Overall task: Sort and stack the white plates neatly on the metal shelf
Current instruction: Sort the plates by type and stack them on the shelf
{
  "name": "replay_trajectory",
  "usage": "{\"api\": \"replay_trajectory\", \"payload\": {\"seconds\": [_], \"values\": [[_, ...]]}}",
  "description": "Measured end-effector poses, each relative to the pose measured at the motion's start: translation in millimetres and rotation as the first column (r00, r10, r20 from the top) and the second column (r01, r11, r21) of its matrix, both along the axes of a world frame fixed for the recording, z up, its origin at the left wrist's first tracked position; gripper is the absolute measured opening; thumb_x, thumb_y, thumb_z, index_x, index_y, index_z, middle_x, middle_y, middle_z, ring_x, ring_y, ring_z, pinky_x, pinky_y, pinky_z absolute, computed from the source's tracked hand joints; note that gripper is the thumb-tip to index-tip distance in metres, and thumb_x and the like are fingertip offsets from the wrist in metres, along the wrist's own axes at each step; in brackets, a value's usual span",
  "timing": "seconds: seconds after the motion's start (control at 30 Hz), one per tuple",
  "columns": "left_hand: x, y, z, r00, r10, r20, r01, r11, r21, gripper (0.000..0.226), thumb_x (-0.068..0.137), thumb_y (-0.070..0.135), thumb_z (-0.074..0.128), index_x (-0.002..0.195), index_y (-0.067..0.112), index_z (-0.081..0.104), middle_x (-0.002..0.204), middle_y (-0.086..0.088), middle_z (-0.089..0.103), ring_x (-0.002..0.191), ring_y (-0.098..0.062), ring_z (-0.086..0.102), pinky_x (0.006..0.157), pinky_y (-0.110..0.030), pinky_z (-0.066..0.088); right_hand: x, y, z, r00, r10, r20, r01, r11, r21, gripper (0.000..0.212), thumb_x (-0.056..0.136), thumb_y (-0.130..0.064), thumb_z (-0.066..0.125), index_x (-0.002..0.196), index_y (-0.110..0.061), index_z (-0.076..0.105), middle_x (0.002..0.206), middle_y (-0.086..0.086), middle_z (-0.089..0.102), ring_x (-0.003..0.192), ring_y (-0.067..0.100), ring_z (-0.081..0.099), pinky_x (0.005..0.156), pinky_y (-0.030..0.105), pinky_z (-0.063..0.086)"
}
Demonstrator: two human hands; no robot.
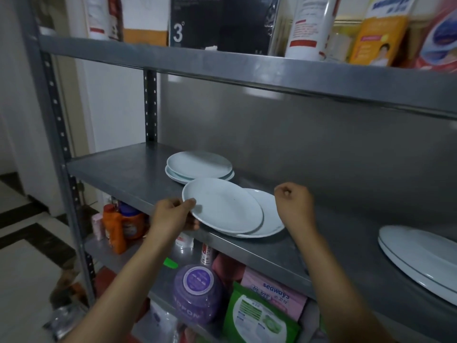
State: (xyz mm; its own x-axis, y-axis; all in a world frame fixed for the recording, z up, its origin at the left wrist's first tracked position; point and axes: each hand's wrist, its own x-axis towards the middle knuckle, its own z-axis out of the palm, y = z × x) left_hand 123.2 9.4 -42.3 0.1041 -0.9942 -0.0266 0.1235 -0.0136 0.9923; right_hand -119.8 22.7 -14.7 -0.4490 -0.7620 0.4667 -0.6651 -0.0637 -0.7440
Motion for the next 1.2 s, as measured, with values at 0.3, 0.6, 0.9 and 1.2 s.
{"api": "replay_trajectory", "payload": {"seconds": [0.3, 0.6, 0.9, 1.2], "values": [[-1, -3, -1, 0.875, 0.006, 0.485, 0.002, 1.000, -0.016, 0.055, 0.093, 0.049, 0.049, 0.100, -0.004, 0.060, 0.086, -0.018, 0.068, 0.073, -0.031, 0.064, 0.065, -0.038, 0.049, -5, 13, -1, 1.000, -0.007, 0.026, 0.008, 1.000, -0.022, 0.017, 0.080, -0.012, 0.051, 0.074, -0.010, 0.067, 0.065, 0.000, 0.066, 0.066, 0.022, 0.062, 0.064, 0.033, 0.052], [-70, 28, 23, 0.492, 0.481, 0.726, 0.216, 0.740, -0.637, 0.046, 0.101, 0.026, 0.037, 0.139, 0.000, 0.039, 0.145, -0.017, 0.042, 0.142, -0.033, 0.025, 0.111, -0.050, 0.029, -32, 42, -3, 0.960, -0.141, -0.241, 0.115, 0.986, -0.118, 0.015, 0.086, -0.018, 0.055, 0.081, -0.015, 0.068, 0.070, 0.001, 0.068, 0.072, 0.026, 0.061, 0.066, 0.037, 0.052], [-198, 51, 15, 0.476, 0.384, 0.791, 0.590, 0.528, -0.611, 0.054, 0.096, 0.027, 0.023, 0.137, -0.002, 0.043, 0.145, -0.018, 0.043, 0.138, -0.034, 0.033, 0.110, -0.050, 0.030, -114, 96, -21, 0.788, -0.343, -0.512, 0.274, 0.939, -0.206, 0.029, 0.093, -0.024, 0.050, 0.110, -0.013, 0.071, 0.115, 0.008, 0.069, 0.116, 0.033, 0.056, 0.101, 0.038, 0.038], [-322, 88, -8, 0.450, 0.040, 0.892, 0.828, 0.356, -0.433, 0.054, 0.100, 0.040, 0.034, 0.148, 0.017, 0.027, 0.157, -0.003, 0.022, 0.146, -0.019, 0.012, 0.118, -0.045, 0.013, -213, 178, -45, 0.749, -0.561, -0.354, 0.509, 0.828, -0.235, 0.037, 0.091, -0.025, 0.042, 0.099, -0.003, 0.071, 0.100, 0.013, 0.071, 0.098, 0.034, 0.064, 0.092, 0.046, 0.049]]}}
